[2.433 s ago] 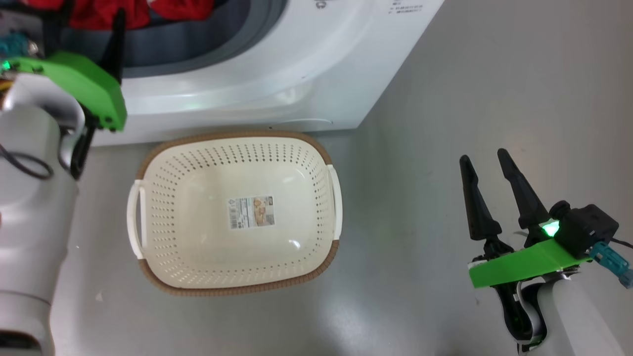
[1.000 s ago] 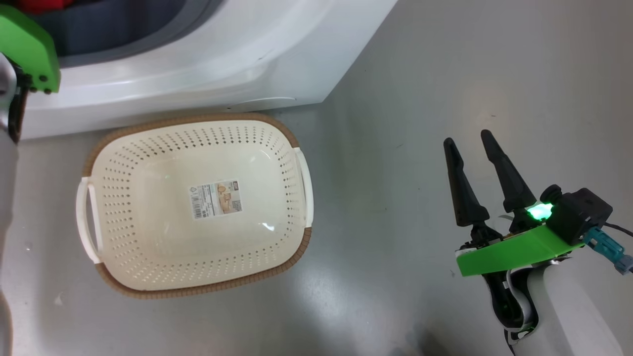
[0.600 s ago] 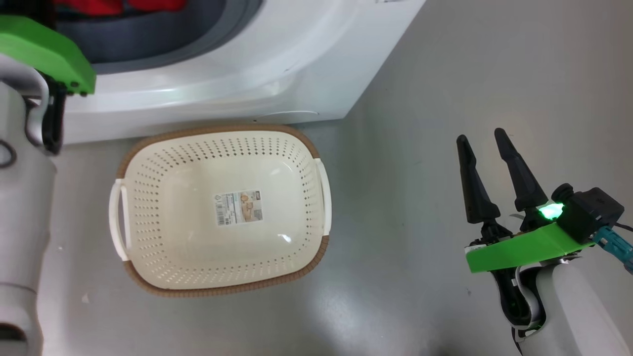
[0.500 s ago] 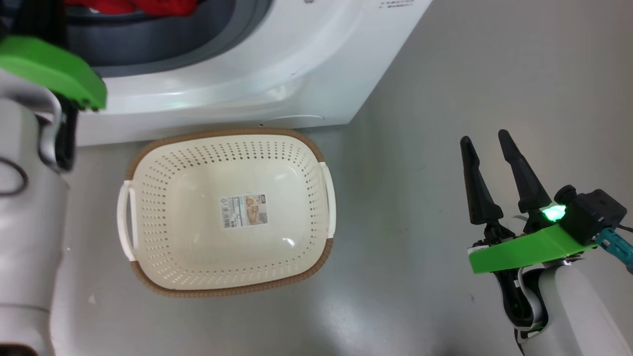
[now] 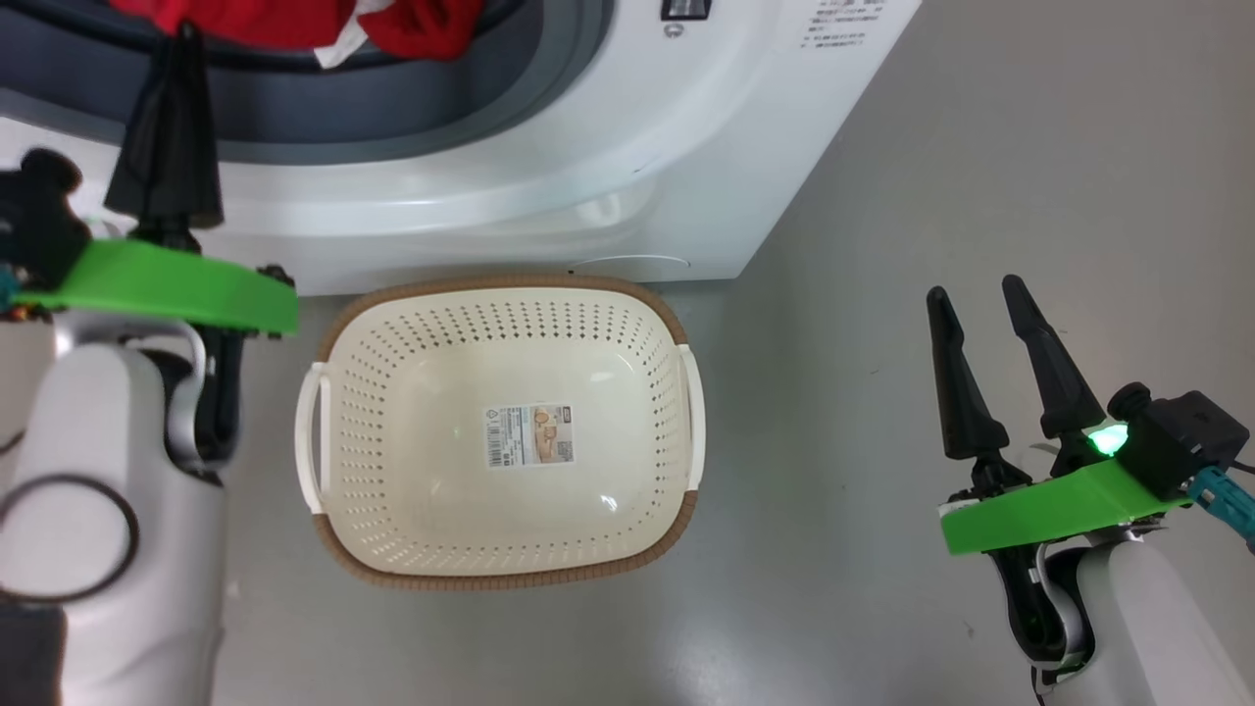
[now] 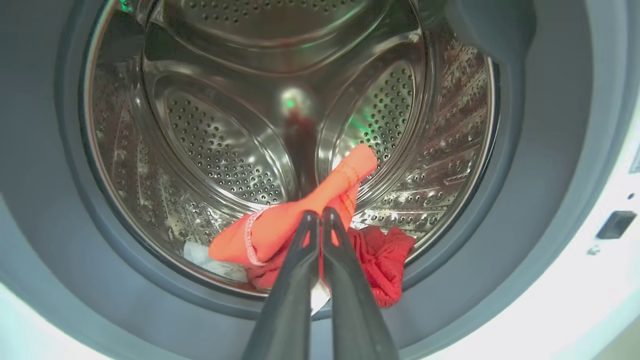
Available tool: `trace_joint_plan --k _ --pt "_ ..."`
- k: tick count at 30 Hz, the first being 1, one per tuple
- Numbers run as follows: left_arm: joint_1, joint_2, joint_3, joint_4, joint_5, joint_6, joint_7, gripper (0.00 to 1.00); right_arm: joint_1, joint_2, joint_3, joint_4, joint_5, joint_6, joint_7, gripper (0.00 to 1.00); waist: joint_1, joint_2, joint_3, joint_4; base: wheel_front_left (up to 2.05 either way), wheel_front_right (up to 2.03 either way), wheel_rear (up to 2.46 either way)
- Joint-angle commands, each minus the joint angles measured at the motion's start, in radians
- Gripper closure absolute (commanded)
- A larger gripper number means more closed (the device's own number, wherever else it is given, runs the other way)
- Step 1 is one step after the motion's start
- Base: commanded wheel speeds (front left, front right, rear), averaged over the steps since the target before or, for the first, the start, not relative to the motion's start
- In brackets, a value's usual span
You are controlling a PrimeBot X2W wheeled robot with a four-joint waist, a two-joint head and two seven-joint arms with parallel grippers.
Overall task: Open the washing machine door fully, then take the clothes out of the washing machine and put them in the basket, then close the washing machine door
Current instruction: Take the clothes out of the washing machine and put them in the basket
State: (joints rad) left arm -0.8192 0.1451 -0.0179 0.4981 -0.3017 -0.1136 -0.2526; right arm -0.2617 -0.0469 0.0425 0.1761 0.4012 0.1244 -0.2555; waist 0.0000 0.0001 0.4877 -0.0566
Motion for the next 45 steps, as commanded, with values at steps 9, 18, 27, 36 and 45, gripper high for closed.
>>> trace_joint_plan --k 9,18,27,36,45 --pt "0.19 -0.025 0.06 -0.253 0.025 -0.016 -0.009 1.0 0.038 -0.003 0.012 -0.017 -0.022 0.006 -0.006 0.0 0.0 -0.0001 -0.027 0.022 0.0 0.0 0.0" --pt "0.331 -0.027 0.063 -0.439 -0.006 -0.017 -0.009 1.0 0.047 -0.003 0.009 -0.018 -0.03 0.006 -0.006 0.0 0.0 -0.0001 -0.039 0.027 0.0 0.0 0.0" --pt "0.449 -0.051 0.083 -0.698 -0.007 -0.017 -0.009 1.0 0.048 -0.003 0.012 -0.02 -0.036 0.006 -0.006 0.0 0.0 -0.0001 -0.037 0.029 0.0 0.0 0.0" --pt "0.516 -0.058 0.055 -0.69 0.001 -0.017 -0.009 1.0 0.042 -0.003 0.018 -0.021 -0.033 0.006 -0.006 0.0 0.0 -0.0001 -0.02 0.025 0.0 0.0 0.0" --pt "0.501 -0.025 -0.008 -0.438 0.021 -0.017 -0.009 1.0 0.028 -0.003 0.031 -0.026 -0.023 0.006 -0.006 0.0 0.0 -0.0001 0.013 0.01 0.0 0.0 0.0"
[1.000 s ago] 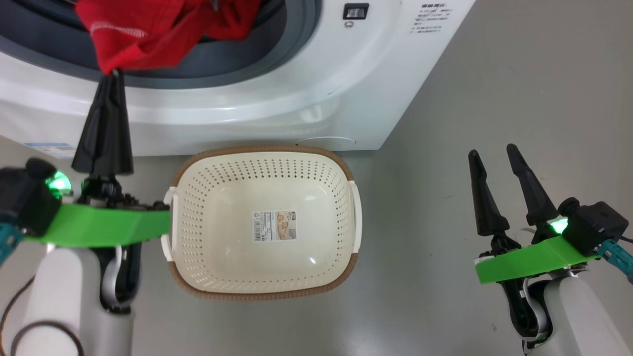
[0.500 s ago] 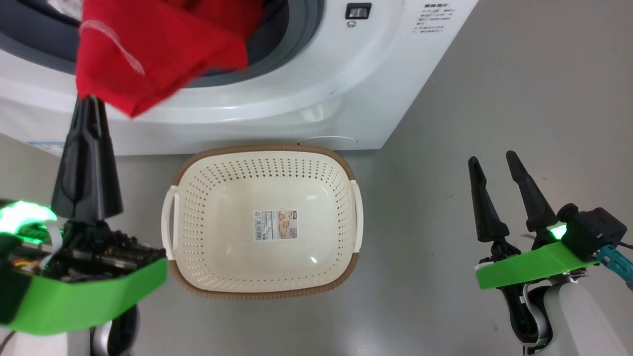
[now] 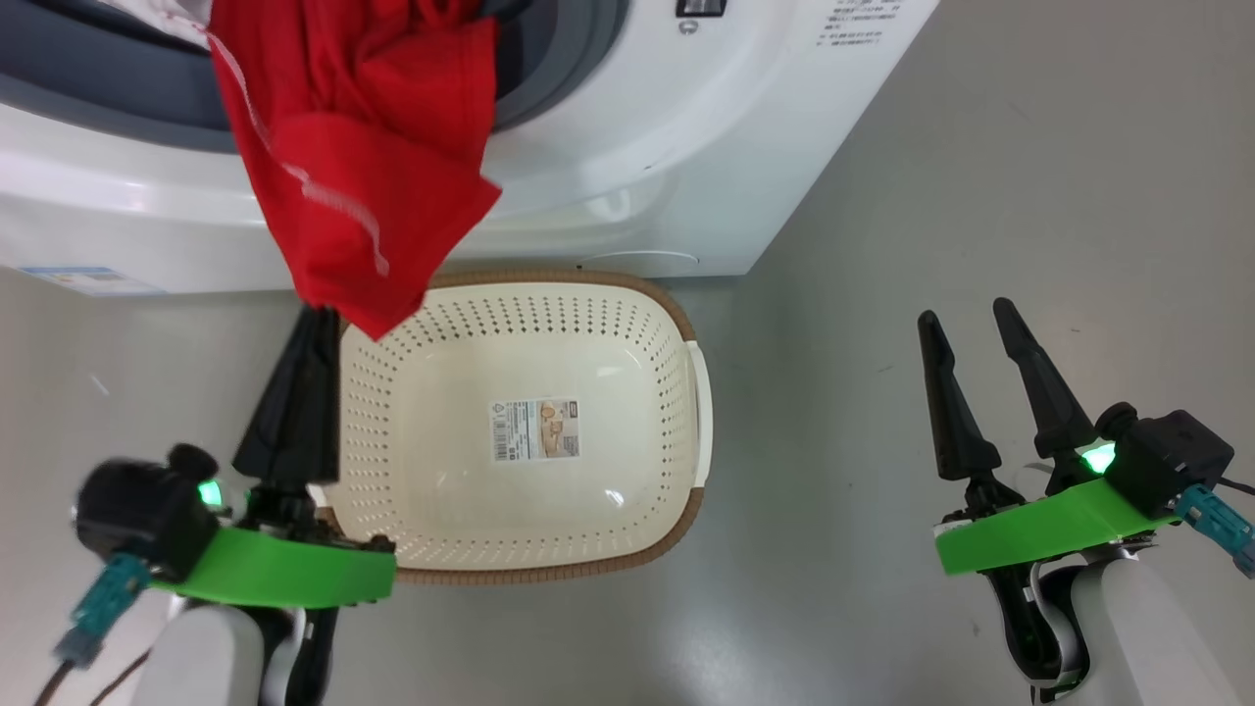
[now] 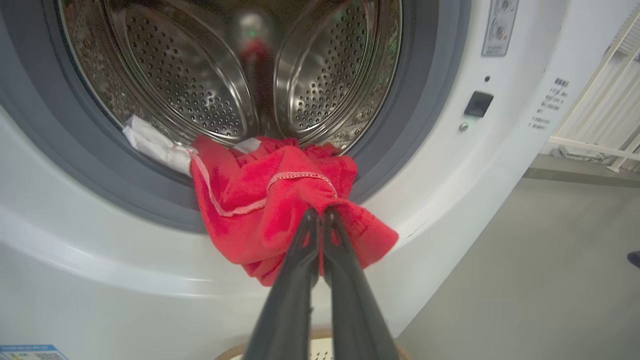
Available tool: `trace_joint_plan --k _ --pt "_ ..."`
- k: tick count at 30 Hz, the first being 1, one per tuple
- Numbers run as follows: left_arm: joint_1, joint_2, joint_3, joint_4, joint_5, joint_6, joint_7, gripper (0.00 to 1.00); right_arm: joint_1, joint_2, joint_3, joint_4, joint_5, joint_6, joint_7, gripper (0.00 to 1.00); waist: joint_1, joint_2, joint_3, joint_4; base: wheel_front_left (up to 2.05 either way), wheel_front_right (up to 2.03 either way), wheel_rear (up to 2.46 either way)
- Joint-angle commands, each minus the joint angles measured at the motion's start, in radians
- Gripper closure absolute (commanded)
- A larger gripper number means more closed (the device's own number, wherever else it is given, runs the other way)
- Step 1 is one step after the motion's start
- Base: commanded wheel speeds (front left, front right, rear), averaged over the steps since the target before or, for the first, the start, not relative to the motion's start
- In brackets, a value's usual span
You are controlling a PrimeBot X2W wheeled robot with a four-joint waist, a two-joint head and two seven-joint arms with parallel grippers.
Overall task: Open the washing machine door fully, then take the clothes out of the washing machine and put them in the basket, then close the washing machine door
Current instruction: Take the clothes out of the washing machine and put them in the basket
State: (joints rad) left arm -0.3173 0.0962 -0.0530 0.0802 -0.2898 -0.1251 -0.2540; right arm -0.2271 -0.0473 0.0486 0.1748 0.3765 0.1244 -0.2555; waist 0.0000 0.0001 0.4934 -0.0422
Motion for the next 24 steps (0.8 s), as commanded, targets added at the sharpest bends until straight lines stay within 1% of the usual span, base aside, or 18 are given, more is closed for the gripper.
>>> trace_joint_plan --k 1,11,12,17,21,23,24 --pt "-0.011 0.03 0.02 0.014 0.013 -0.006 -0.008 1.0 -0.009 -0.003 0.025 -0.026 0.003 0.006 -0.006 0.0 0.0 -0.0001 0.013 -0.006 0.0 0.0 0.0" --pt "-0.159 0.079 -0.056 0.356 0.044 -0.006 -0.008 1.0 -0.038 -0.003 0.032 -0.037 0.01 0.006 -0.006 0.0 0.0 -0.0001 0.081 -0.019 0.0 0.0 0.0" --pt "-0.159 0.079 -0.056 0.356 0.044 -0.006 -0.008 1.0 -0.038 -0.003 0.032 -0.037 0.01 0.006 -0.006 0.0 0.0 -0.0001 0.081 -0.019 0.0 0.0 0.0" --pt "-0.261 0.096 -0.089 0.529 0.045 -0.006 -0.008 1.0 -0.055 -0.003 0.036 -0.042 0.014 0.006 -0.006 0.0 0.0 -0.0001 0.118 -0.025 0.0 0.0 0.0" --pt "-0.34 0.101 -0.102 0.632 0.033 -0.006 -0.008 1.0 -0.067 -0.003 0.036 -0.045 0.015 0.006 -0.006 0.0 0.0 -0.0001 0.142 -0.028 0.0 0.0 0.0" --pt "-0.375 0.104 -0.107 0.672 0.028 -0.006 -0.008 0.98 -0.072 -0.003 0.036 -0.046 0.016 0.006 -0.006 0.0 0.0 -0.0001 0.152 -0.029 0.0 0.0 0.0" --pt "-0.39 0.104 -0.111 0.687 0.026 -0.006 -0.008 0.96 -0.074 -0.003 0.036 -0.046 0.015 0.006 -0.006 0.0 0.0 -0.0001 0.155 -0.029 0.0 0.0 0.0"
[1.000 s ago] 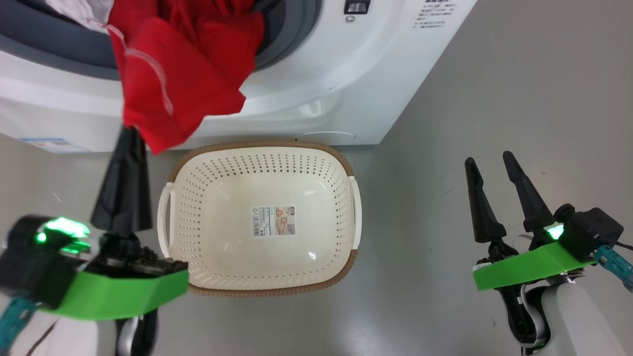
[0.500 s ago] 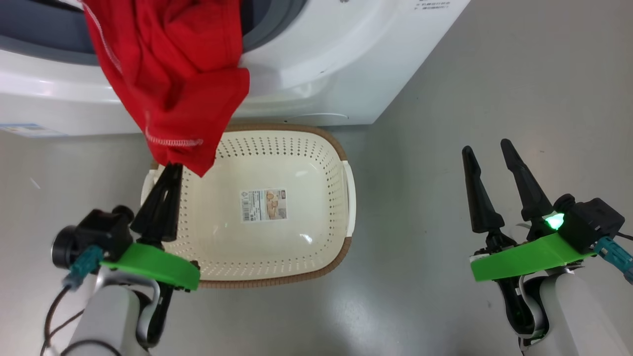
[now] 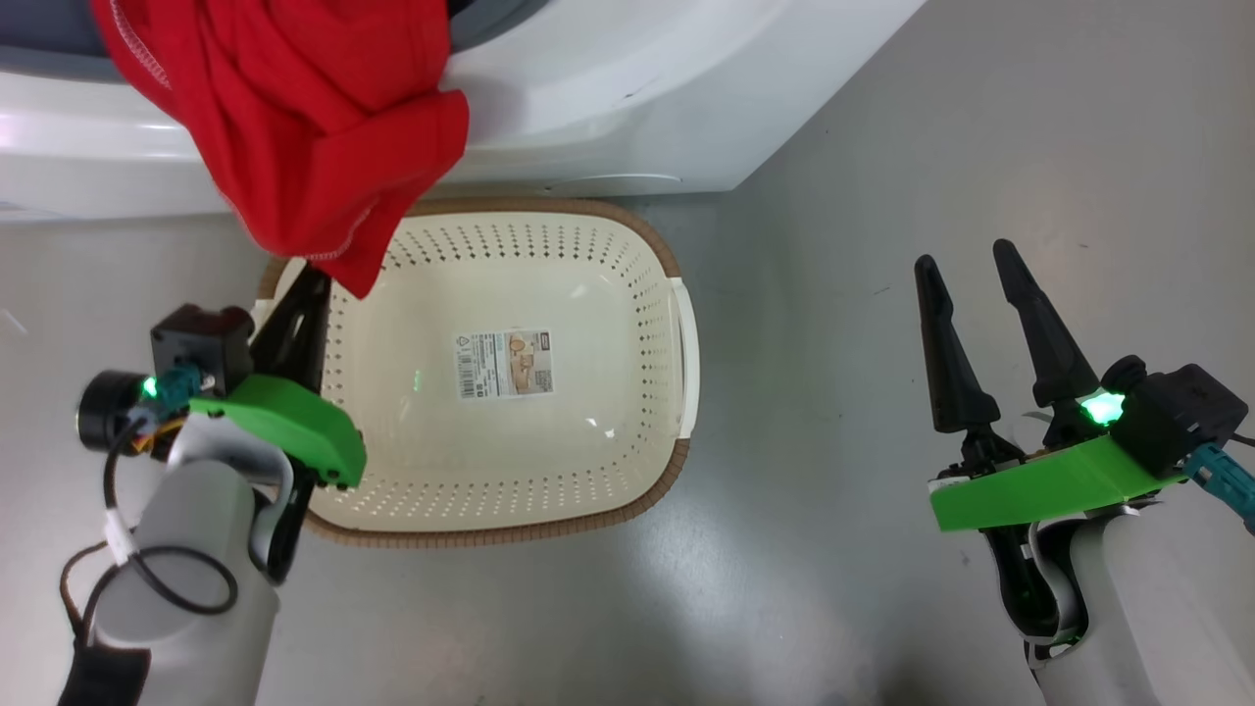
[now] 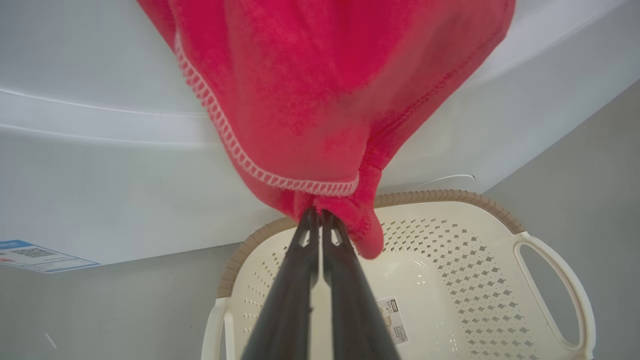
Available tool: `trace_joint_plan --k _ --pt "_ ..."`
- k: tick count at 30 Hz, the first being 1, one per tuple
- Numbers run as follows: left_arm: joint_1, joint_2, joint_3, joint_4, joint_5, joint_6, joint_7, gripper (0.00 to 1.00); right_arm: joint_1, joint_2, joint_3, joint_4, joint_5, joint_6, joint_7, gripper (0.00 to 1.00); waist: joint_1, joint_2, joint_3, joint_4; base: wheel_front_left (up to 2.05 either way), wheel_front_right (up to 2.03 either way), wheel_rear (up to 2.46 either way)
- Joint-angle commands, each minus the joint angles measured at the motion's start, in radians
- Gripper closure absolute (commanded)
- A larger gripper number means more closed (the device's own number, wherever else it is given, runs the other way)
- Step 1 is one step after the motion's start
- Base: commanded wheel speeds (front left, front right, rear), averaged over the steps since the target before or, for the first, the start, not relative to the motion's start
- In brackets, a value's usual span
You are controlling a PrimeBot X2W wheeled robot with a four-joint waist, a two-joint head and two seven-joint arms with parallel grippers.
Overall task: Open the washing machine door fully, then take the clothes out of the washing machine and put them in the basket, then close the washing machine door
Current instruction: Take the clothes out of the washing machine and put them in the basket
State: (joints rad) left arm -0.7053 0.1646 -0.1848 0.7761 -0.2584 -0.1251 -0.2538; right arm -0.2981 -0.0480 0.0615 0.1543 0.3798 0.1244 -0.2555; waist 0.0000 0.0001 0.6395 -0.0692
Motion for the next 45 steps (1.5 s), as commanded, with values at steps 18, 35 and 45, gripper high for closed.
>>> trace_joint_plan --k 18,35,45 --pt "-0.026 0.019 0.015 0.029 -0.078 -0.006 -0.008 0.0 0.0 -0.002 0.019 -0.013 -0.004 0.006 -0.006 0.0 0.0 -0.0001 -0.023 0.02 0.0 0.0 0.0" --pt "0.145 -0.004 0.131 -0.201 -0.081 -0.006 -0.008 0.0 0.031 -0.002 0.01 -0.006 -0.021 0.006 -0.006 0.0 0.0 -0.0001 -0.076 0.044 0.0 0.0 0.0" --pt "0.335 -0.023 0.233 -0.447 -0.049 -0.006 -0.008 0.0 0.08 -0.002 -0.013 -0.004 -0.031 0.006 -0.006 0.0 0.0 -0.0001 -0.114 0.064 0.0 0.0 0.0"
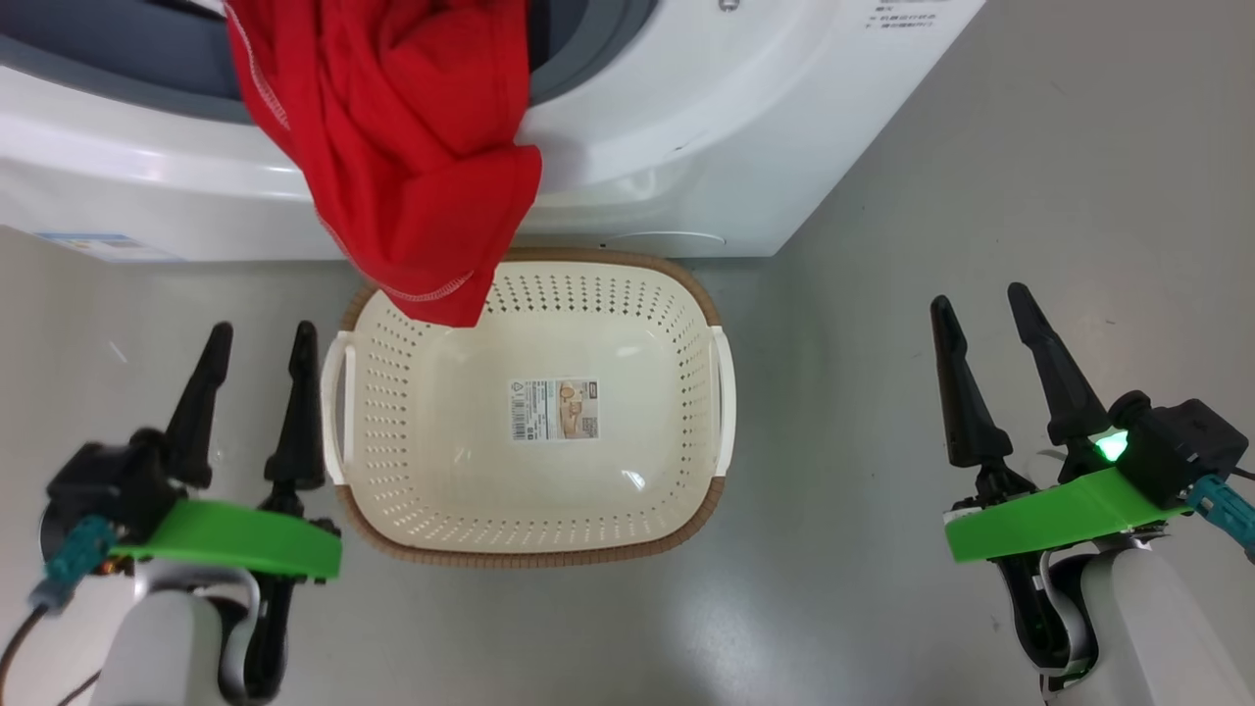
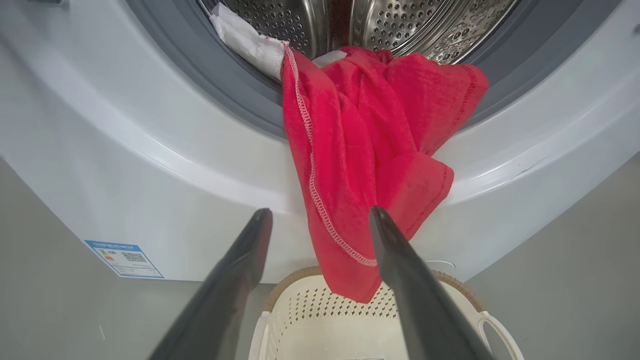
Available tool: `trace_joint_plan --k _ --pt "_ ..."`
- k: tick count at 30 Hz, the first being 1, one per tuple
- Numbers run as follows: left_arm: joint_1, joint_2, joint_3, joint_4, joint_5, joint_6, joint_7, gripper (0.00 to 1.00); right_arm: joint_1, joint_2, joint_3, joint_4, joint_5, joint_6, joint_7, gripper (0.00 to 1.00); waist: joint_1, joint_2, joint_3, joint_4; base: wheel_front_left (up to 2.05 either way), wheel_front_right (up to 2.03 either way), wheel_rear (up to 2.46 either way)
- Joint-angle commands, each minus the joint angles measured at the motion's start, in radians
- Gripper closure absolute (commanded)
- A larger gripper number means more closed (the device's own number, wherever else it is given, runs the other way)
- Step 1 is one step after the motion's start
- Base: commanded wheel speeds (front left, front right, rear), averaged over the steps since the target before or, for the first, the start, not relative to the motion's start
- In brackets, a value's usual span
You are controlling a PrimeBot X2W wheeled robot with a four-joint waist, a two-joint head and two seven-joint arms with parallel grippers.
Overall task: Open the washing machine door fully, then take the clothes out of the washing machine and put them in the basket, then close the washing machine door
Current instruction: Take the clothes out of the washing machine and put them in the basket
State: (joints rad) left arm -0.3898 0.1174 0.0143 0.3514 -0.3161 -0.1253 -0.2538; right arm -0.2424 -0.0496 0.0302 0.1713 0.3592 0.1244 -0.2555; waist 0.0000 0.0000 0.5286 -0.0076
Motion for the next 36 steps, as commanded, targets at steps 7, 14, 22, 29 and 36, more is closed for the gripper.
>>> trace_joint_plan --k 7,14,22,29,36 --pt "0.117 0.012 0.061 -0.142 0.015 -0.005 -0.008 0.0 0.04 -0.001 0.01 -0.023 -0.016 0.006 -0.006 0.0 0.0 0.0 -0.011 0.007 0.0 0.0 0.0" --pt "0.145 0.0 0.064 -0.19 0.019 -0.005 -0.008 0.0 0.043 -0.001 0.003 -0.024 -0.015 0.006 -0.006 0.0 0.0 0.0 -0.008 0.008 0.0 0.0 0.0" --pt "0.071 0.032 -0.003 -0.171 -0.006 -0.005 -0.008 0.0 0.033 -0.001 0.002 -0.024 -0.015 0.006 -0.006 0.0 0.0 0.0 0.004 0.015 0.0 0.0 0.0" --pt "-0.1 0.095 -0.06 -0.129 -0.059 -0.005 0.024 0.0 0.018 -0.001 0.006 -0.02 -0.019 0.006 -0.006 0.0 0.0 0.0 0.015 0.024 0.0 0.0 0.0" --pt "-0.33 0.141 -0.114 -0.094 -0.103 -0.005 0.201 0.0 -0.001 -0.001 0.017 -0.017 -0.017 0.006 -0.006 0.0 0.0 0.0 0.03 0.025 0.0 0.0 0.0"
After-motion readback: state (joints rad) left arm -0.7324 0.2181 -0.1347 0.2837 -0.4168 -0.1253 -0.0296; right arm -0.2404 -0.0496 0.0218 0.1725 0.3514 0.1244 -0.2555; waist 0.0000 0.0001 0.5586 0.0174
